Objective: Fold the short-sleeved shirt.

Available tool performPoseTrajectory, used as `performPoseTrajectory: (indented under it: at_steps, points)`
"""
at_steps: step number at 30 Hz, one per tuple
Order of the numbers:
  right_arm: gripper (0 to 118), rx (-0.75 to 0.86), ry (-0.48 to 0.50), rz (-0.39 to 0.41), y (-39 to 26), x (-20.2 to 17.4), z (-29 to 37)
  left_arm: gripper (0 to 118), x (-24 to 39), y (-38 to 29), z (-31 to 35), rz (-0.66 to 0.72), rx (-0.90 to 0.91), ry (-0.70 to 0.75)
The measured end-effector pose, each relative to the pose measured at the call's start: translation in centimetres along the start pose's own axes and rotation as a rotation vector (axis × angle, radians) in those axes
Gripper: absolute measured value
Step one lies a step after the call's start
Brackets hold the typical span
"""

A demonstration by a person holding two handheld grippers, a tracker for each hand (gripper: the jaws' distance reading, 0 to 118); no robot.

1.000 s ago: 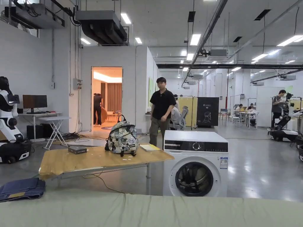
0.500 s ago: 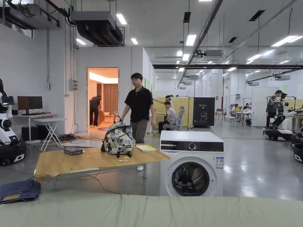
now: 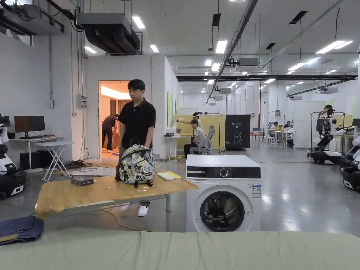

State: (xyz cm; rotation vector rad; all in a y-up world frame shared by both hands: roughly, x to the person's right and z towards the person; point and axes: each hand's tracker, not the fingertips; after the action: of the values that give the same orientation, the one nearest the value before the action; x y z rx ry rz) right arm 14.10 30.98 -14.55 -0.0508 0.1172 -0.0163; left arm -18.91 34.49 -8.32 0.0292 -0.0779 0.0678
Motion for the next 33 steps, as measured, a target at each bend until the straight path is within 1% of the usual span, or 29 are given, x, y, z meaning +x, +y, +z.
performPoseTrajectory:
  at_steps: [3, 6, 11, 15, 22, 25, 29, 31, 33]
  points:
    - [0, -0.004, 0.003, -0.001, 0.1, 0.0, 0.1, 0, 0.1, 0.2, -0.1, 0.002, 0.003, -0.005]
    - [0, -0.008, -0.002, 0.020, 0.0, -0.3, 0.0, 0, 0.0, 0.2, -0.2, 0.012, 0.005, -0.006]
    - [0, -0.015, 0.014, 0.003, 0.1, -0.5, -0.3, 0, 0.0, 0.1, -0.3, 0.024, 0.002, -0.011]
    - [0, -0.008, 0.023, 0.028, 0.0, -1.2, -0.4, 0, 0.2, 0.2, -0.3, 0.015, 0.001, -0.002]
    - [0, -0.019, 0.031, -0.004, -0.2, -1.2, -0.5, 0, 0.1, -0.2, 0.2, 0.004, 0.000, 0.006]
    - [0, -0.026, 0.075, -0.013, -0.3, -2.1, -0.8, 0, -0.7, -0.1, 1.0, 0.024, -0.001, 0.013]
    - [0, -0.032, 0.140, 0.011, -0.6, -4.0, -1.8, 0, -2.1, -0.4, 2.8, 0.013, -0.017, 0.102]
    - [0, -0.040, 0.183, 0.003, -0.7, -4.9, -2.4, 0, -3.2, -0.4, 4.1, 0.006, -0.027, 0.153]
    - [0, -0.053, 0.240, -0.035, -0.9, -5.7, -2.8, 0, -4.7, -0.4, 5.5, 0.010, -0.044, 0.214]
